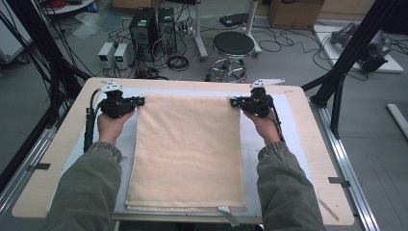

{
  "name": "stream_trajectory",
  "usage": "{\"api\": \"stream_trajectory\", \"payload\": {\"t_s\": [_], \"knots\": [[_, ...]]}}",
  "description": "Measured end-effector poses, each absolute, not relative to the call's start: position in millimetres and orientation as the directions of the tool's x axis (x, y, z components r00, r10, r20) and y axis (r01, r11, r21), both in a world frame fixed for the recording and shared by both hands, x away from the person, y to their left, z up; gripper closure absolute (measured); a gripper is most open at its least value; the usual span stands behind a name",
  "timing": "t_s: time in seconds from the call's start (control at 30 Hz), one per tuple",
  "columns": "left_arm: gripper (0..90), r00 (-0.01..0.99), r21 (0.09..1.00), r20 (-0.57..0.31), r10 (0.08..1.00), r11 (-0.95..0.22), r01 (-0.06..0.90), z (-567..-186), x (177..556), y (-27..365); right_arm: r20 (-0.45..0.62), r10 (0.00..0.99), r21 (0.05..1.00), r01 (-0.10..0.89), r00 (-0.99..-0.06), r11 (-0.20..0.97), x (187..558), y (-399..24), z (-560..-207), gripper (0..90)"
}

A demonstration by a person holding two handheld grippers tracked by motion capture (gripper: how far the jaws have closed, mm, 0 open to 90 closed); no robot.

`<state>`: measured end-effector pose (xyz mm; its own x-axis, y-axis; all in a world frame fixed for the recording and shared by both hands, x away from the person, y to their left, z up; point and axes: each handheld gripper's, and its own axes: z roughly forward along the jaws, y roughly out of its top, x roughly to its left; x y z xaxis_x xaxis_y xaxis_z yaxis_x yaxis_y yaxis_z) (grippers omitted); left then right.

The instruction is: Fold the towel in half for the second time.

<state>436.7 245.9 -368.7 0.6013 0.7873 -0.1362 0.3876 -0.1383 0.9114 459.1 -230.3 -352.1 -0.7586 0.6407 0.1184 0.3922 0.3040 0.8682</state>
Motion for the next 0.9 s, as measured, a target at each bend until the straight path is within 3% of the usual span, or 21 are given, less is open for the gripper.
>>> {"api": "stream_trajectory", "payload": {"t_s": [0.23, 0.57, 0.9], "knots": [[83.9, 0.652, 0.918, -0.137, 0.746, -0.151, 0.366, -372, 408, 253, 0.134, 0.587, 0.866, 0.382, -0.799, 0.323, 438, -236, -354, 82.4], [83.7, 0.726, 0.931, -0.055, 0.685, -0.228, 0.286, -377, 345, 255, 0.091, 0.499, 0.865, 0.317, -0.862, 0.389, 383, -241, -349, 82.1], [82.8, 0.767, 0.924, -0.044, 0.64, -0.266, 0.274, -404, 290, 258, 0.1, 0.459, 0.837, 0.324, -0.883, 0.441, 330, -245, -376, 80.8]]}}
